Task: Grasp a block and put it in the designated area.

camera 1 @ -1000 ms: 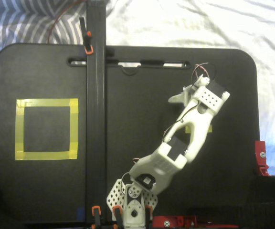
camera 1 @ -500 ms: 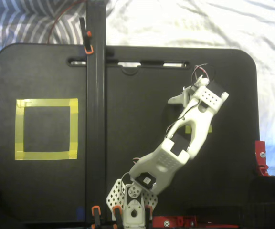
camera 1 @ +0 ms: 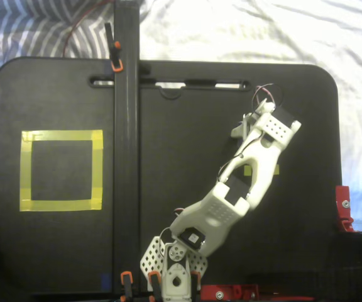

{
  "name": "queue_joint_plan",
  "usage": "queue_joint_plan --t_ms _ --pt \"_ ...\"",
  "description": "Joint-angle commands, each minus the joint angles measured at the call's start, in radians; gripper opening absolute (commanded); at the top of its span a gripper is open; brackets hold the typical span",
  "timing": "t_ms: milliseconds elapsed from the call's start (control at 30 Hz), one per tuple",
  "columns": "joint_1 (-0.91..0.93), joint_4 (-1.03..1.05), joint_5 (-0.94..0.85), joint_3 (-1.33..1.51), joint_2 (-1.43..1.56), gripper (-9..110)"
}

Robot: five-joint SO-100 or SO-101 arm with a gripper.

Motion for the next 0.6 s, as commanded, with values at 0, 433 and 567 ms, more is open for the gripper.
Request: queue_joint_plan --t_ms 0,433,567 --pt "-0.006 0.000 -0.006 -0.020 0.003 24" --pt "-0.025 0.077 0.000 -0.021 0.117 24" --pt "-0.043 0.135 0.002 -0.021 0.195 24"
